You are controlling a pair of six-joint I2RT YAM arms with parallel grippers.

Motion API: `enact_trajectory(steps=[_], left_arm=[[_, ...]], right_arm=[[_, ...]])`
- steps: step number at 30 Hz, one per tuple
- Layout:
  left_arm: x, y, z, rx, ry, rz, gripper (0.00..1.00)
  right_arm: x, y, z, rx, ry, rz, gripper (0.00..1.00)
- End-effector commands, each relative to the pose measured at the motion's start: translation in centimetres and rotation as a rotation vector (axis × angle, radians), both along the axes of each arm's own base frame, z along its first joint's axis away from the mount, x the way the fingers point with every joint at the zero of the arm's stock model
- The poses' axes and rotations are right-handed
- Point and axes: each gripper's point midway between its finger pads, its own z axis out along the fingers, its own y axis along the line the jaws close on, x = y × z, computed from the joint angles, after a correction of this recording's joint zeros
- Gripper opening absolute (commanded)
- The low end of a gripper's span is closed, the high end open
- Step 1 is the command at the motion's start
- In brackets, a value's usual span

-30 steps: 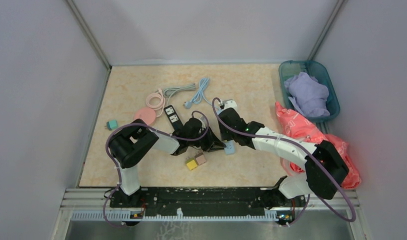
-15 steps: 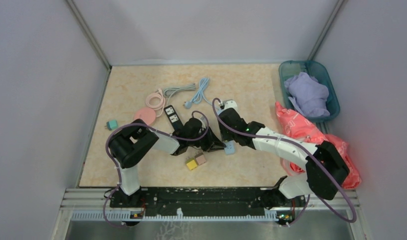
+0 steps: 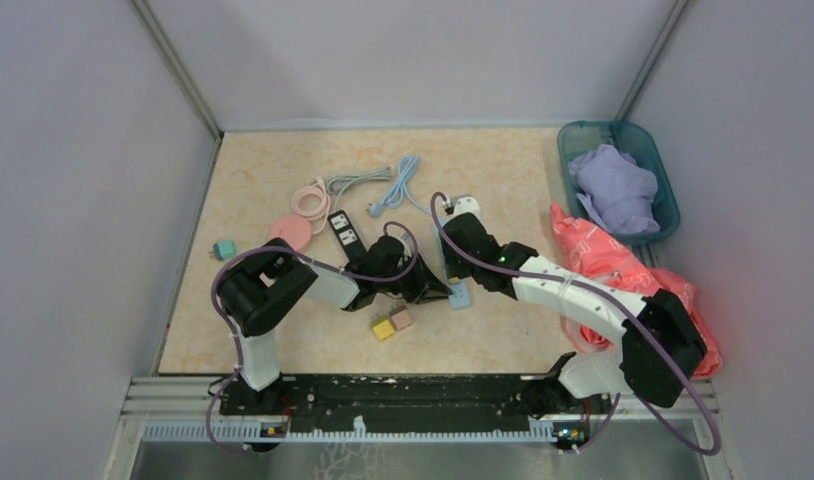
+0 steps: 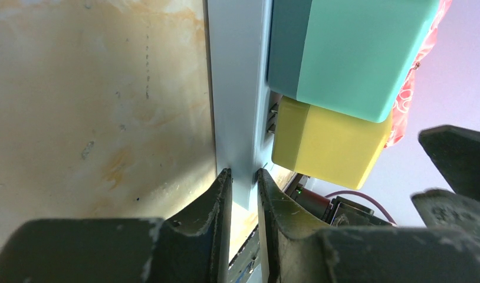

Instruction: Insert the plug

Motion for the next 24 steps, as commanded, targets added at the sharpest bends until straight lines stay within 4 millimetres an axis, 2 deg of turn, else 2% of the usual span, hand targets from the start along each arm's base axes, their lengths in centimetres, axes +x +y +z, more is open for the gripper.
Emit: enact_trajectory(steps=[1,15,19,24], left_arm=[[-1.7,0.7,-2.7,0.097,0.045,-0.027,0.25],[-1.8,0.6,-2.7,0.097,0.044,-0.031,0.25],[-1.7,0.6,-2.7,0.095,0.043,-0.033,0.25],[-1.7,0.6,-2.6,0.094,0.044,-0.033,0.25]], right_arm=[[1.4,0.2,0.9,0.023,-0.015,-0.026,0.38],[1.5,0.7,-1.4,0.037,0.064,-0.010,0.35],[1.1,0.9,-2.2,0.032,0.098,0.003,0.27],[0.5,0.7,-3.3,0.007,0.129,0.034,0.07]])
